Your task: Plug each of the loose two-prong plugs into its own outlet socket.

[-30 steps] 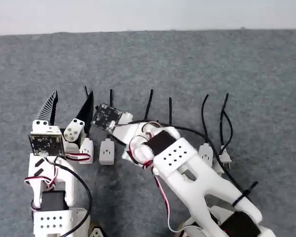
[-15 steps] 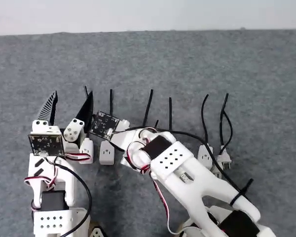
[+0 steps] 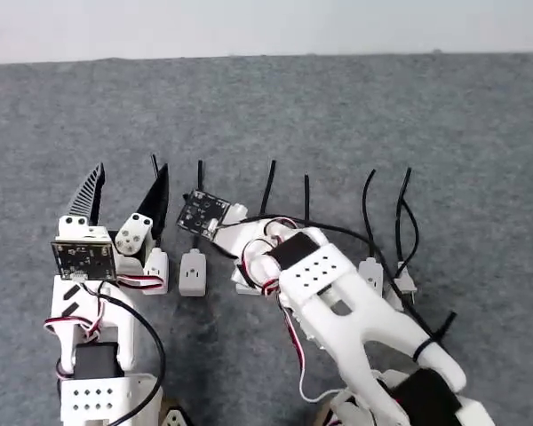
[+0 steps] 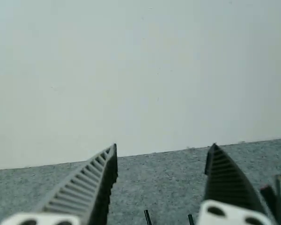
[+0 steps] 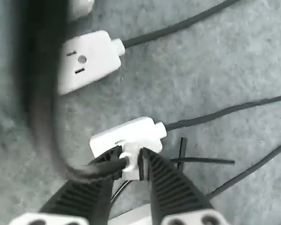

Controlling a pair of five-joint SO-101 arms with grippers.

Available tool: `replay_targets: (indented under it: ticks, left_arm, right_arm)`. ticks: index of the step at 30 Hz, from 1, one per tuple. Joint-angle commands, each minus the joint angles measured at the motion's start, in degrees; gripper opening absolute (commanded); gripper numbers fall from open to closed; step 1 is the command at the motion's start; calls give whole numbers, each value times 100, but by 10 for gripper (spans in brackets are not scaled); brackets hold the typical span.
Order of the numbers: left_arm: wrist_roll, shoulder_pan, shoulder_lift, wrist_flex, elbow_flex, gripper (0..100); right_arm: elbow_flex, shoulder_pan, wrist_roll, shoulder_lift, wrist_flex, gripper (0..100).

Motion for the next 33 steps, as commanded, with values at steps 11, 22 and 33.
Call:
replay_targets:
  ticks: [11, 22, 33]
  left_arm:
    - [26, -26, -35, -185, -295, 288]
    - [26, -26, -35, -193, -295, 288]
    - [26, -26, -35, -193, -286, 288]
  right_arm:
    - [-527, -611, -220, 303, 207, 8]
    - [-624, -804, -334, 22, 347, 8]
    - [-457, -901, -475, -435, 479, 8]
